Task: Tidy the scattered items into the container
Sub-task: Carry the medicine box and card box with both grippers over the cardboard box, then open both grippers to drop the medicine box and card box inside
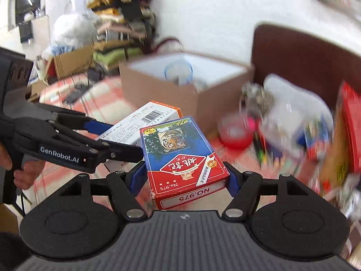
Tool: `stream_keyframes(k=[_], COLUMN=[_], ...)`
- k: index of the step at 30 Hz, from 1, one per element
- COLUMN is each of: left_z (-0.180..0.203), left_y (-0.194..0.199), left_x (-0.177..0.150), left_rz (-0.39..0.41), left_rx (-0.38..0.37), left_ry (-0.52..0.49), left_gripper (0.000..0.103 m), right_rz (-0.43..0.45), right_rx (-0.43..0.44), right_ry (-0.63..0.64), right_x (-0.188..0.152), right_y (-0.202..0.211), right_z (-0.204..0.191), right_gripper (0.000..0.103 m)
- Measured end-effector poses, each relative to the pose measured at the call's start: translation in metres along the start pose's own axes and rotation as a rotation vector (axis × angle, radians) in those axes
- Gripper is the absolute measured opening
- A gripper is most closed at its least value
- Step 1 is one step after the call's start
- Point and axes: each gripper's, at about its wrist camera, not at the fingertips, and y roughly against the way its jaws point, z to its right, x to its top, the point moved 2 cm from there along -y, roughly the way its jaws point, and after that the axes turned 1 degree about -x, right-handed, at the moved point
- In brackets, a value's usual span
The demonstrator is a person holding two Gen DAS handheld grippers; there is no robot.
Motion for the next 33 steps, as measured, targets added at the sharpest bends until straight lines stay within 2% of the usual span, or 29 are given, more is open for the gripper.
stream_keyframes(k=[8, 14, 18, 25, 26, 27, 28, 29, 30, 33], left_z=[-0.042, -0.083, -0.110, -0.145, -0.149, -0.154, -0.158, -0.162, -0.166, -0.178], left_y=[-0.003, -0.033, -0.067, -0.105, -0.108, -0.112, -0.115, -0.119, -0.122, -0.133], left_x=[0.067, 0.120, 0.143, 0.149, 0.148, 0.148, 0.147, 0.147, 0.146, 0.144], left_rz=[0.115, 0.122, 0.101, 0.067, 0.064, 0.060, 0.057, 0.053, 0.050, 0.040], left_rx=[0.104, 0.115, 0.141, 0.207, 0.217, 0.226, 0.235, 0.244, 0.254, 0.282], left_ry=[0.005, 0.051, 0.090, 0.138, 0.145, 0.152, 0.159, 0.166, 0.174, 0.195], left_gripper=[0.070, 0.069, 0.069, 0.070, 0.081, 0.085, 0.098, 0.102, 0.102, 0.103], right_rz=[0.090, 0.137, 0.128, 0.101, 0.107, 0.112, 0.108, 0.090, 0.074, 0.053], right_rx=[0.007, 0.027, -0.025, -0.047, -0.058, -0.070, -0.091, -0.107, -0.116, -0.070], right_ry=[0.064, 0.089, 0.149, 0.125, 0.137, 0.151, 0.173, 0.184, 0.192, 0.165], right_x=[0.088, 0.152, 0.183, 0.198, 0.197, 0.196, 0.192, 0.187, 0.183, 0.173], right_y=[-0.041, -0.089, -0.129, -0.195, -0.203, -0.212, -0.221, -0.228, -0.234, -0.238], right_z=[-0.005, 0.005, 0.012, 0.033, 0.034, 0.035, 0.034, 0.034, 0.034, 0.039], right_gripper=[0.074, 0.074, 0.074, 0.074, 0.076, 0.078, 0.093, 0.100, 0.100, 0.100])
